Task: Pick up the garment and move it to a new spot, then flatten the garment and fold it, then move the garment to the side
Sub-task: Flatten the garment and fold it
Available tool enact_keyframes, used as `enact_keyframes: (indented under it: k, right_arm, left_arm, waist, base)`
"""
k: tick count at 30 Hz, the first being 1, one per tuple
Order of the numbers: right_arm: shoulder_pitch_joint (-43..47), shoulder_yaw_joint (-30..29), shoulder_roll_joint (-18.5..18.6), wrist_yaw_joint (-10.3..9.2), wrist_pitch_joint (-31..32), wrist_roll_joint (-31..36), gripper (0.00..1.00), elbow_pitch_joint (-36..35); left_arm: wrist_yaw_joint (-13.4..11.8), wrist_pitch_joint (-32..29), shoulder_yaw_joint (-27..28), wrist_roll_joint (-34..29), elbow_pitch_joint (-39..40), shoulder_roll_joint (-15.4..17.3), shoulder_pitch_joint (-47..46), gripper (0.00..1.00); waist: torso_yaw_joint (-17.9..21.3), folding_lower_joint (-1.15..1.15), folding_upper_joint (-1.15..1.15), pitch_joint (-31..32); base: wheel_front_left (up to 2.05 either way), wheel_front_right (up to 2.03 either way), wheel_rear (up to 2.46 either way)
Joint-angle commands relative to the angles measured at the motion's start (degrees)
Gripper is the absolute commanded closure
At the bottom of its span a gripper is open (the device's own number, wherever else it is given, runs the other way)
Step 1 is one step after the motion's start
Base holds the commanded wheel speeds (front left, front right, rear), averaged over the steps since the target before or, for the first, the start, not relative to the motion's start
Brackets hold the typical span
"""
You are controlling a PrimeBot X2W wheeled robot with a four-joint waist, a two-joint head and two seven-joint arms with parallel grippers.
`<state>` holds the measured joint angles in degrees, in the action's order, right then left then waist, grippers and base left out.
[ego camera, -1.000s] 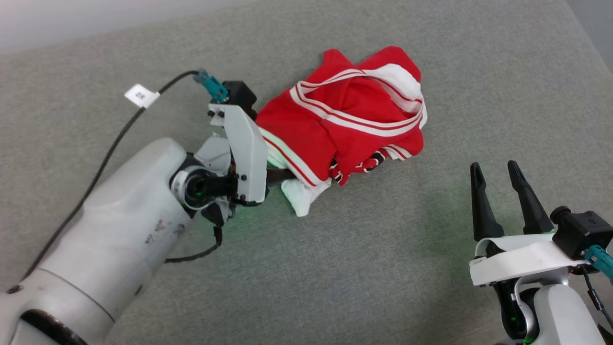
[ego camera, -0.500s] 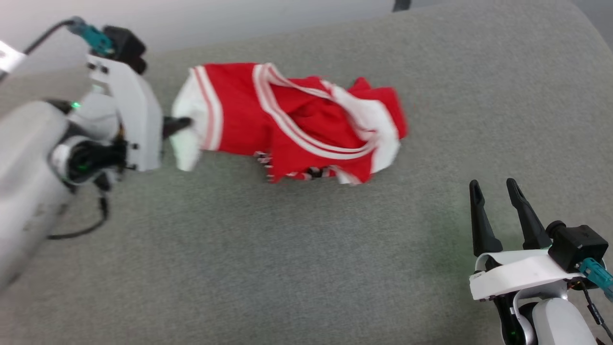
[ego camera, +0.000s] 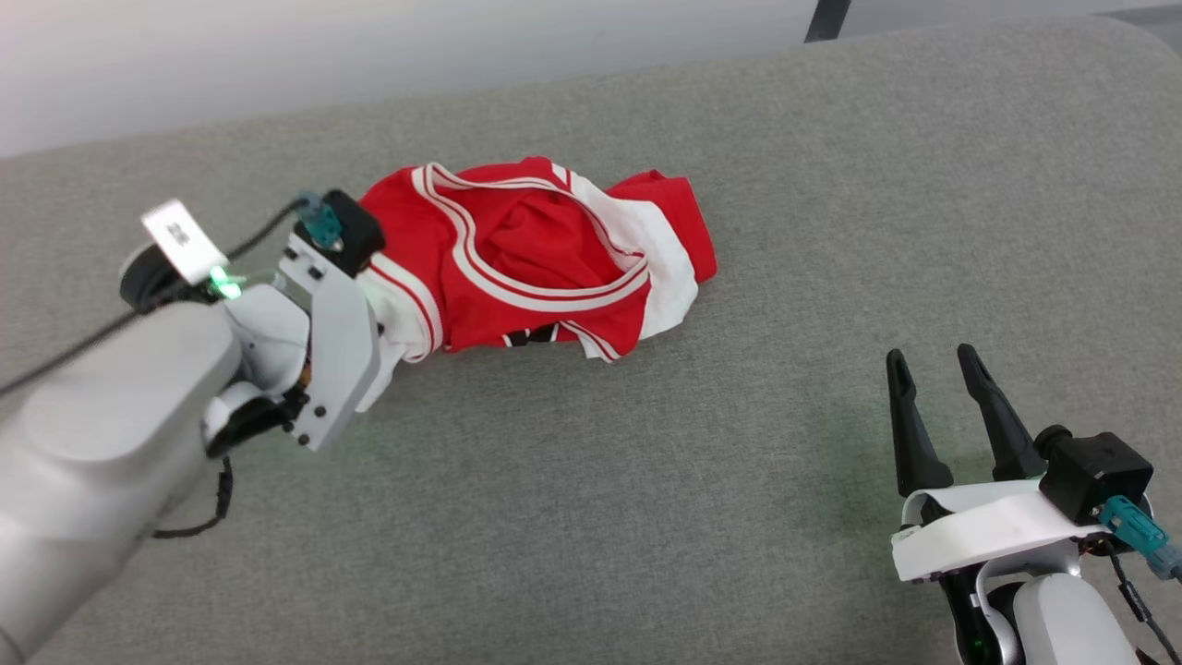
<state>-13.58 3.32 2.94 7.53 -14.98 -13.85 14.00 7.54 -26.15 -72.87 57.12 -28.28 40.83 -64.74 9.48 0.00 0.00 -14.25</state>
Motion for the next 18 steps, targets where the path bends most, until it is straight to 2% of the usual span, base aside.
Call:
enact_keyframes:
  k: [1, 8, 10, 11, 12, 13, 18]
  right_arm:
    - [-0.53, -0.05, -0.06, -0.08, -0.29, 0.23, 0.0, -0.07]
    - [-0.35, -0.04, -0.08, -0.08, -0.29, -0.41, 0.0, -0.27]
    - [0.04, -0.13, -0.08, -0.08, -0.29, -0.53, 0.0, -0.21]
    - [0.3, -0.19, -0.08, -0.08, -0.3, -0.54, 0.0, -0.18]
    - [0.6, -0.35, -0.08, -0.08, -0.3, -0.5, 0.0, -0.13]
    - [0.9, -0.47, -0.07, -0.08, -0.3, -0.46, 0.0, 0.0]
    - [1.43, 0.09, -0.08, -0.08, -0.3, 0.36, 0.0, 0.72]
  left_arm:
    - [-0.12, 0.72, -0.05, -0.68, -0.82, -0.43, 0.46, 1.0]
    - [-0.12, 6.58, -0.29, -0.38, -9.27, -4.67, 1.65, 1.0]
    - [-0.12, 7.54, -0.33, 0.43, -10.62, -5.03, 1.74, 0.65]
    - [-0.12, 7.73, -0.36, 0.8, -10.95, -5.03, 1.74, 0.32]
    - [-0.12, 7.94, -0.38, 0.94, -11.18, -4.85, 1.66, 0.09]
    - [-0.12, 7.98, -0.41, 0.99, -11.46, -4.54, 1.58, 0.0]
    - [-0.12, 10.87, -0.42, 2.69, -11.79, -3.22, 1.48, 0.0]
  waist:
    - [0.63, 0.0, 0.0, -0.65]
    - [2.18, 0.0, 0.0, -1.89]
    - [2.3, 0.0, 0.0, -1.8]
    - [2.27, 0.0, 0.0, -1.65]
    - [2.14, 0.0, 0.0, -1.41]
    - [1.97, 0.0, 0.0, -1.12]
    - [0.51, 0.0, 0.0, 1.06]
  base:
    - [0.0, 0.0, 0.0]
    - [0.0, 0.0, 0.0]
    - [0.0, 0.0, 0.0]
    - [0.0, 0.0, 0.0]
    - [0.0, 0.0, 0.0]
    - [0.0, 0.0, 0.0]
    - [0.0, 0.0, 0.0]
